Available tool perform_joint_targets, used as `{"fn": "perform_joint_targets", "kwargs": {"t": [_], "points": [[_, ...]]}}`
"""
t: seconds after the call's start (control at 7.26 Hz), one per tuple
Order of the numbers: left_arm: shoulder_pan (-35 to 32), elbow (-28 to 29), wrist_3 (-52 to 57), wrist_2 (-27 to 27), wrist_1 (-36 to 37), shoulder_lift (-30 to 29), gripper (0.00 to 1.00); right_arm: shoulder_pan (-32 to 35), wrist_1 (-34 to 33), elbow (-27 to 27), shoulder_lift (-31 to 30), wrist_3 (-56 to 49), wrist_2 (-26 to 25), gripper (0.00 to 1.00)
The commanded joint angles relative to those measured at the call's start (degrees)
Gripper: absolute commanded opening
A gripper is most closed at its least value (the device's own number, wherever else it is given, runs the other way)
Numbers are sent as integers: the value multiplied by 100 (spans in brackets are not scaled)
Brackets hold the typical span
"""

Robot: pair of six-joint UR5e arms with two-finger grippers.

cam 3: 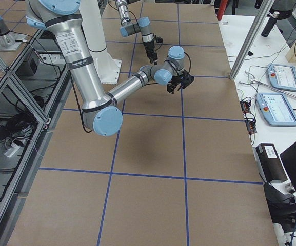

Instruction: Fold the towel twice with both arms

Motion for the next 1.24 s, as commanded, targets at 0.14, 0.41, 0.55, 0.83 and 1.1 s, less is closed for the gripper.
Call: {"fn": "perform_joint_targets", "kwargs": {"t": [0.14,0.41,0.55,0.83,1.1], "points": [[67,231,-15,-28,21,-176,66,-1,0,3,8,0,20,100],[155,231,-24,-28,30,-185,63,-10,0,-5,17,0,29,100],[164,240,-24,-28,30,-185,60,-10,0,-5,17,0,29,100],[182,240,-24,-28,30,-185,55,-10,0,3,26,0,38,100],[182,266,-24,-28,21,-185,49,-10,0,3,26,0,38,100]]}}
